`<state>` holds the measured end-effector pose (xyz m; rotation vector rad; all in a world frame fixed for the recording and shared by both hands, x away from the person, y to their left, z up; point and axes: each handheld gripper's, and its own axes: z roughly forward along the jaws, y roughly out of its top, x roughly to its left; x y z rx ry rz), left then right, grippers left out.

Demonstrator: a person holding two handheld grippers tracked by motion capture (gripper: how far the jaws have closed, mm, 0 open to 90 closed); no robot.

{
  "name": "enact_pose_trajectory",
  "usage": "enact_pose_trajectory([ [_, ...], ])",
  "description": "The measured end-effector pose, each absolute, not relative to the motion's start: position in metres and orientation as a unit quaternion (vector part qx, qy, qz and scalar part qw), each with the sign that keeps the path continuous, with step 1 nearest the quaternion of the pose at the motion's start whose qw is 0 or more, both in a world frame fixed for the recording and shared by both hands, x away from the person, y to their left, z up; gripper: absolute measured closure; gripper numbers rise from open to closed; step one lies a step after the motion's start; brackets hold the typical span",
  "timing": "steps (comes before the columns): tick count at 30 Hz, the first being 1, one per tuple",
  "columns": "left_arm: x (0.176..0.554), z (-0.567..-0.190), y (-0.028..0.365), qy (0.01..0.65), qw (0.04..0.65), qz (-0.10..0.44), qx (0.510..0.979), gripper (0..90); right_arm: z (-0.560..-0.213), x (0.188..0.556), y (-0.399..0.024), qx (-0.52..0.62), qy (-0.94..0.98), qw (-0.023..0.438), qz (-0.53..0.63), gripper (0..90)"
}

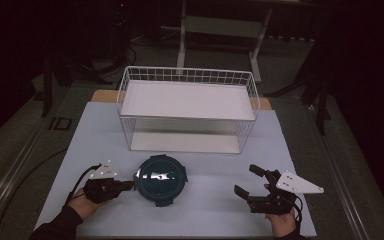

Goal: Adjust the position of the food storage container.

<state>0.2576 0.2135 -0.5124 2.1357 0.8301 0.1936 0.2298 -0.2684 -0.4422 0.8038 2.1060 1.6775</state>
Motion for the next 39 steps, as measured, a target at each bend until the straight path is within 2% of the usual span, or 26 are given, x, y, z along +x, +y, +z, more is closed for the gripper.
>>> enact_pose_trajectory([
  [9,0.275,-0.513,0.193,0.327,0.413,0.066,0.847,90.0,-0.443,0.229,-0.268,0.281,0.741,0.165,0.587,13.9],
  [18,0.286,-0.514,0.159,0.298,0.419,0.057,0.856,90.0,-0.442,0.228,-0.267,0.28,0.741,0.164,0.587,13.9],
  [31,0.294,-0.516,0.145,0.304,0.425,0.047,0.851,90.0,-0.445,0.23,-0.267,0.281,0.744,0.16,0.584,13.9],
  [39,0.3,-0.515,0.123,0.289,0.424,0.036,0.857,90.0,-0.446,0.231,-0.267,0.285,0.745,0.16,0.582,13.9],
])
